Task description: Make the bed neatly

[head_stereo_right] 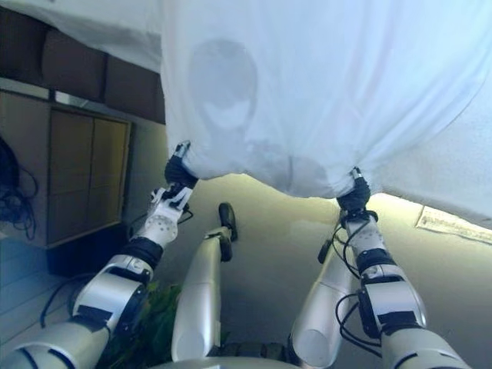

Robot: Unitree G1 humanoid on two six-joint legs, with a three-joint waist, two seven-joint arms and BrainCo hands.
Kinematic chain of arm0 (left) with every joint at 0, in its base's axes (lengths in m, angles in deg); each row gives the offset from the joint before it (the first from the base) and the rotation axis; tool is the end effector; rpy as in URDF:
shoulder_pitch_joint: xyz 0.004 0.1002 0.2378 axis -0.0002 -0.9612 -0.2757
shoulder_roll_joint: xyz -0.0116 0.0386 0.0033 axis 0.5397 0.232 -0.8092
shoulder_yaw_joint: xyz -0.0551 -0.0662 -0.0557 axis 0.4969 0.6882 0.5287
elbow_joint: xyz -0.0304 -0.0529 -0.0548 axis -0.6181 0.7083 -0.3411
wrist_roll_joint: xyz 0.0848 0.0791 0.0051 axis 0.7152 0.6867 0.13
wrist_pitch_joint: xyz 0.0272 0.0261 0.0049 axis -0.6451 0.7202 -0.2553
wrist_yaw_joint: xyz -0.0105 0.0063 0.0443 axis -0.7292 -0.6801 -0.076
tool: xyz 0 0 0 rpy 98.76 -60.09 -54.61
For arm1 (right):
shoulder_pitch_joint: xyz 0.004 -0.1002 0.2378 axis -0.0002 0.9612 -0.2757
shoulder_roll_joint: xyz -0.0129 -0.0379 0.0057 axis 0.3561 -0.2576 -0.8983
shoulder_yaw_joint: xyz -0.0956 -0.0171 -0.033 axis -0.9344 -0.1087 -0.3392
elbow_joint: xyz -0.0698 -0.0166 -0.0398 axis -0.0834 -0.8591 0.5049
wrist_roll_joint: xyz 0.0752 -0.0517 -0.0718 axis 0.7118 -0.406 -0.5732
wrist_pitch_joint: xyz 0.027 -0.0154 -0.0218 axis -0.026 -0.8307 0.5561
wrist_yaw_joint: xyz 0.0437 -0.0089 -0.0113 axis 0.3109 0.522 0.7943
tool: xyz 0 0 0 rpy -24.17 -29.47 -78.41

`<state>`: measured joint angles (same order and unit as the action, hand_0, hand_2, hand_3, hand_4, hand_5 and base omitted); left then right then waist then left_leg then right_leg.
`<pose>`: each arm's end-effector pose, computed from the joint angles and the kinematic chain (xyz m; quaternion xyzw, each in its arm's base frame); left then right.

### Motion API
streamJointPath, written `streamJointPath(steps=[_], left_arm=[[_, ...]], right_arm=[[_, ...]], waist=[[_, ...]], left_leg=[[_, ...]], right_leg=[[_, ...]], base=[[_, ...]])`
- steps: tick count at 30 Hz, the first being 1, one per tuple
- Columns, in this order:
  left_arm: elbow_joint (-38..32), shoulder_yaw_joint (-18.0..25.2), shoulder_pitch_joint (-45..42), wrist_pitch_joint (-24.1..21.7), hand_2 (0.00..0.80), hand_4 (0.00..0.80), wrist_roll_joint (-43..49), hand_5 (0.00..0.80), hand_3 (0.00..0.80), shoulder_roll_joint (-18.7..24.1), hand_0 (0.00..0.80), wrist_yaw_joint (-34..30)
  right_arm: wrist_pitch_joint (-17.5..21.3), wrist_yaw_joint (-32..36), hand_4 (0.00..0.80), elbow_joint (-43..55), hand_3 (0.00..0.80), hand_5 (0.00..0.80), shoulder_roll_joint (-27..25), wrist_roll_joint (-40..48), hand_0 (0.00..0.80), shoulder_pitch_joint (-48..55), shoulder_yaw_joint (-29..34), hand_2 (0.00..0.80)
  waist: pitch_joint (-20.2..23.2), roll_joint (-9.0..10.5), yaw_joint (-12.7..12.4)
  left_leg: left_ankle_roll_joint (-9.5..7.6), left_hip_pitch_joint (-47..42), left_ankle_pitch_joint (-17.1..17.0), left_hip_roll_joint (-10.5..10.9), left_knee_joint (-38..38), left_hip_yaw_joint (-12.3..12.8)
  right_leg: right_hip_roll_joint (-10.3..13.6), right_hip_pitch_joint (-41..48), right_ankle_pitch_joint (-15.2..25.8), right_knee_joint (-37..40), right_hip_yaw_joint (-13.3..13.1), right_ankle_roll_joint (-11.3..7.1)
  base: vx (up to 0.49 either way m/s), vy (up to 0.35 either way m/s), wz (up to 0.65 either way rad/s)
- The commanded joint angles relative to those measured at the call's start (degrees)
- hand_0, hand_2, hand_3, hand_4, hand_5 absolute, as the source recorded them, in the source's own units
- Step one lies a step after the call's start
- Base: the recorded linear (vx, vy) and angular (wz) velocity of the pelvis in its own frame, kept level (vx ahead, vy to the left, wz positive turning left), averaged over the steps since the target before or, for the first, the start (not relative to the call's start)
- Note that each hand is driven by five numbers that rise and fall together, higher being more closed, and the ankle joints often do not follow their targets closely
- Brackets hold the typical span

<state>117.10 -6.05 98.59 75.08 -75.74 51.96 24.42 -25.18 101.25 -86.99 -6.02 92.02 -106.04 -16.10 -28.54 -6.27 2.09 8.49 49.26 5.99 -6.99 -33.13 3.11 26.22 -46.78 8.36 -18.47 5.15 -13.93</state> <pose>0.3375 0.1669 0.0635 -0.3915 -0.0292 -0.1109 0.9130 0.3098 -0.2498 0.0330 0.5385 -0.0157 -0.0284 0.8420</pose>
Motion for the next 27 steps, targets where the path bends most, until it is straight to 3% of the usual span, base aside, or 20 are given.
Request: streamJointPath(steps=[1, 5, 9, 10, 11, 12, 14, 19, 23, 27], left_arm=[[4.0, 0.82, -3.65, -1.33, 0.8, 0.8, 4.52, 0.8, 0.8, 0.7, 0.8, 1.39], [4.21, 1.55, -4.4, -1.7, 0.8, 0.8, 4.67, 0.8, 0.8, 0.93, 0.8, 2.77], [6.76, 2.23, -5.36, 0.11, 0.8, 0.8, 9.1, 0.8, 0.8, 0.41, 0.8, 9.21], [8.69, 2.4, -5.57, 1.14, 0.8, 0.8, 10.93, 0.8, 0.8, -0.09, 0.8, 12.16], [10.14, 2.56, -5.54, 1.66, 0.8, 0.8, 12.37, 0.8, 0.8, -0.3, 0.8, 14.19], [13.14, 2.96, -5.24, 2.77, 0.0, 0.0, 13.75, 0.0, 0.0, -0.11, 0.0, 15.76], [16.1, 3.87, -4.36, 5.02, 0.0, 0.0, 15.39, 0.0, 0.0, 0.16, 0.0, 19.01], [19.26, 5.69, -3.58, 3.89, 0.0, 0.0, 12.02, 0.0, 0.0, 1.6, 0.0, 18.19], [15.65, 6.0, -8.31, 0.97, 0.0, 0.0, 9.99, 0.0, 0.0, 0.76, 0.0, 19.4], [10.76, 7.9, -11.89, -0.83, 0.0, 0.0, 6.8, 0.0, 0.0, 1.3, 0.0, 18.64]], right_arm=[[-2.35, -0.06, 0.8, 0.26, 0.8, 0.8, 0.72, 2.56, 0.8, 4.55, -1.08, 0.8], [-1.78, -1.24, 0.8, 0.1, 0.8, 0.8, 0.65, 1.8, 0.8, 6.32, -0.05, 0.8], [-1.6, -4.73, 0.8, -1.15, 0.8, 0.8, 1.03, 1.66, 0.8, 7.21, 0.19, 0.8], [-1.52, -5.71, 0.737, -1.72, 0.737, 0.737, 1.39, 2.07, 0.737, 7.44, 0.09, 0.737], [-1.53, -6.9, 0.515, -1.99, 0.515, 0.515, 1.67, 2.05, 0.515, 7.53, -0.02, 0.515], [-1.78, -8.65, 0.0, -2.56, 0.0, 0.0, 2.07, 1.91, 0.0, 7.64, -0.15, 0.0], [-1.74, -11.48, 0.0, -3.08, 0.0, 0.0, 2.24, 1.95, 0.0, 7.65, -0.53, 0.0], [-1.42, -14.94, 0.0, -3.49, 0.0, 0.0, 1.44, 2.53, 0.0, 9.21, -0.57, 0.0], [3.19, -19.1, 0.0, -2.22, 0.0, 0.0, 2.89, 1.59, 0.0, 12.8, 2.09, 0.0], [5.13, -21.64, 0.0, 0.22, 0.0, 0.0, 2.42, 1.53, 0.0, 15.37, 5.49, 0.0]], waist=[[-1.26, -0.14, -0.13], [-1.26, -0.55, 0.22], [-1.26, -0.54, 0.09], [-1.26, -0.45, 0.12], [-1.26, -0.33, 0.18], [-1.26, -0.02, 0.33], [-1.26, 0.6, 0.63], [-1.26, 1.94, 1.87], [-1.26, 2.08, 1.79], [-1.26, 2.38, 1.28]], left_leg=[[-1.64, 5.69, -9.41, 1.54, 5.03, 2.79], [-1.89, 9.62, -8.82, 1.19, 3.22, 3.26], [-1.96, 11.24, -8.77, 1.12, 2.79, 3.53], [-2.02, 11.24, -8.71, 1.1, 2.82, 3.56], [-2.08, 11.14, -8.69, 1.1, 2.82, 3.56], [-2.17, 10.79, -8.67, 1.06, 2.75, 3.51], [-2.04, 10.22, -8.75, 0.65, 2.79, 3.58], [-1.44, 6.74, -9.54, -0.51, 4.5, 4.13], [-1.22, 2.7, -9.74, -0.46, 6.23, 3.72], [-1.0, -1.95, -10.05, -0.54, 8.62, 3.81]], right_leg=[[-1.33, -5.59, 3.25, -0.38, -3.39, 1.99], [-1.68, -9.93, 2.92, -2.4, -4.59, 2.33], [-1.53, -11.4, 3.03, -2.22, -4.25, 2.21], [-1.66, -11.44, 3.01, -2.12, -4.23, 2.26], [-1.79, -11.39, 2.99, -2.13, -4.26, 2.31], [-1.94, -11.04, 2.92, -2.24, -4.24, 2.34], [-2.02, -10.41, 2.88, -1.94, -4.1, 2.24], [-2.24, -7.31, 2.95, -0.48, -3.35, 2.17], [-2.06, -3.31, 3.05, 0.93, -2.69, 1.73], [-1.45, 1.84, 3.38, 2.77, -1.14, 1.4]], base=[[-0.015, 0.152, -0.1], [-0.007, 0.127, -0.11], [-0.014, 0.028, -0.07], [0.0, 0.0, 0.0], [0.003, -0.008, -0.03], [0.007, -0.014, -0.06], [0.008, -0.019, -0.08], [0.003, -0.009, -0.07], [0.014, -0.046, -0.03], [0.008, -0.083, 0.05]])
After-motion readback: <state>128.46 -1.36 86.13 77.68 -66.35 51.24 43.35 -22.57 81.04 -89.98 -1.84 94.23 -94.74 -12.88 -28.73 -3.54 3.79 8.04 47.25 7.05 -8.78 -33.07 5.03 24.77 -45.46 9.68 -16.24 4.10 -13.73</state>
